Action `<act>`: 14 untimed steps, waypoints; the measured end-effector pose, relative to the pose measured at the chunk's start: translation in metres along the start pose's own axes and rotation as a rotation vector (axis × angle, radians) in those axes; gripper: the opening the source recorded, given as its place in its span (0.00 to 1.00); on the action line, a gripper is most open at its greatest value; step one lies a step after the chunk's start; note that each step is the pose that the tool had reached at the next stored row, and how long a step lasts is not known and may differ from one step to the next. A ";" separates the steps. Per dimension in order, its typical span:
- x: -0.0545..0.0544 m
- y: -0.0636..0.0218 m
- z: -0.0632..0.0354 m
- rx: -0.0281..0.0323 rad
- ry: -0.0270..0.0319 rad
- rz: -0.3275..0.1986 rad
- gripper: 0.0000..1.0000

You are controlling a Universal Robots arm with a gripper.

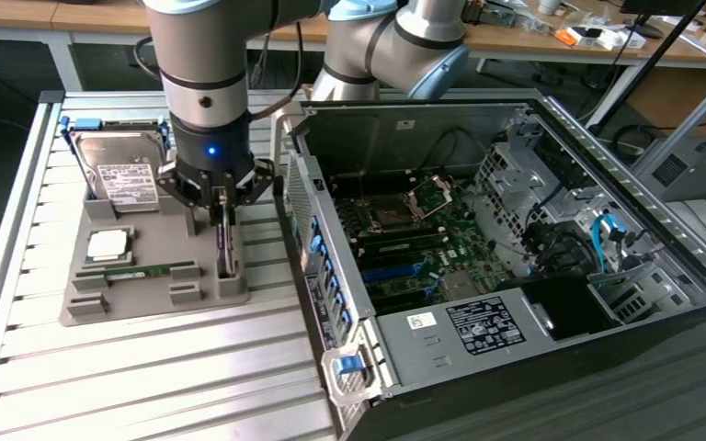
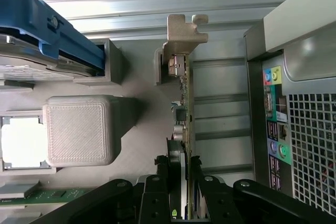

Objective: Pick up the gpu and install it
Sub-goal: 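Pick up the gpu and move the gpu toward the slot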

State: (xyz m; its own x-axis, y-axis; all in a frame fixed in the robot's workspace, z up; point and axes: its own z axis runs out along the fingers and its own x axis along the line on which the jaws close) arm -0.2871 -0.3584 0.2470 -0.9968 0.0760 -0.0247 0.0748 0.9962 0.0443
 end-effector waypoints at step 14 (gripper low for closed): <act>0.000 0.0002 -0.0035 0.0000 0.0000 0.000 0.27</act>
State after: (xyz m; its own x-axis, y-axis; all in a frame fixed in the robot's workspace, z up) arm -0.2871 -0.3584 0.2505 -0.9968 0.0759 -0.0246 0.0748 0.9962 0.0443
